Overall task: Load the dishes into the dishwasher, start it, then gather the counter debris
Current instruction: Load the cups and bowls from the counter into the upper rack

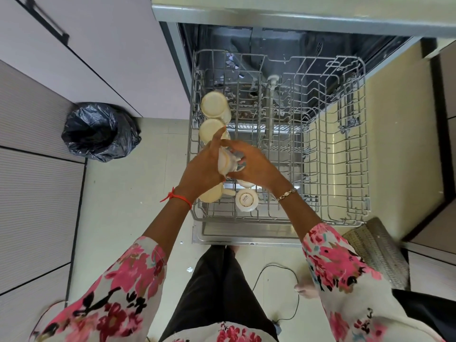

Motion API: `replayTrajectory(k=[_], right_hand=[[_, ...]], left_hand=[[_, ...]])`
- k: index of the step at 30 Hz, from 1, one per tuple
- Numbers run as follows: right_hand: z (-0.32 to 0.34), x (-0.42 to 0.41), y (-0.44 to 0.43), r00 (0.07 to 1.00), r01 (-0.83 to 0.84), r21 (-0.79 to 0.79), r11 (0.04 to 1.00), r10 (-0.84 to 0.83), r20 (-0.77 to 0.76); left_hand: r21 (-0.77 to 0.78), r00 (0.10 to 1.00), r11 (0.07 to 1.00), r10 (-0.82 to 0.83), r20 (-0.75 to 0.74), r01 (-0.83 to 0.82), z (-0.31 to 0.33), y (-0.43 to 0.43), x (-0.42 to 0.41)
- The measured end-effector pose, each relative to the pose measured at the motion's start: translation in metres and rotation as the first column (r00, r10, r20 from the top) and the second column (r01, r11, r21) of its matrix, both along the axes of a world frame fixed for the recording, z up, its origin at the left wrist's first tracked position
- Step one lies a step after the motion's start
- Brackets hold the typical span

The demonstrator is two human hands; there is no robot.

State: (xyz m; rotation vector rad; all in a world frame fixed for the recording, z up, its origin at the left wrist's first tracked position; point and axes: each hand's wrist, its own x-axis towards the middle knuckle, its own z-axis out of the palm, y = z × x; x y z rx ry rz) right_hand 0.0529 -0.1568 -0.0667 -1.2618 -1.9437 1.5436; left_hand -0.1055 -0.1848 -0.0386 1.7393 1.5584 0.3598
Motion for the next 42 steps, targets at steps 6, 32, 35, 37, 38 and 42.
replayTrajectory(k=[6, 32, 35, 37, 38, 42], right_hand=[[-0.001, 0.016, 0.01, 0.992, -0.036, 0.173, 0.984, 0.013, 0.128], [-0.112, 0.021, 0.028, 0.806, 0.101, 0.162, 0.981, -0.177, 0.566], [-0.113, 0.02, 0.027, 0.798, 0.095, 0.17, 0.981, -0.177, 0.576], [-0.112, 0.021, 0.027, 0.797, 0.09, 0.154, 0.984, -0.164, 0.581], [-0.112, 0.021, 0.028, 0.797, 0.088, 0.144, 0.986, -0.157, 0.584], [-0.112, 0.022, 0.028, 0.804, 0.121, 0.11, 0.987, -0.162, 0.572]], left_hand=[[-0.011, 0.979, 0.999, -0.041, 0.201, 0.044, 0.0, 0.018, -0.003], [-0.212, 0.952, 0.93, 0.275, -0.134, -0.299, -0.084, 0.003, -0.045], [-0.226, 0.946, 0.92, 0.297, -0.128, -0.319, -0.085, 0.003, -0.043], [-0.226, 0.945, 0.918, 0.304, -0.122, -0.325, -0.086, 0.003, -0.042], [-0.226, 0.944, 0.917, 0.308, -0.118, -0.327, -0.086, 0.002, -0.042], [-0.224, 0.943, 0.917, 0.311, -0.118, -0.331, -0.083, 0.003, -0.042]])
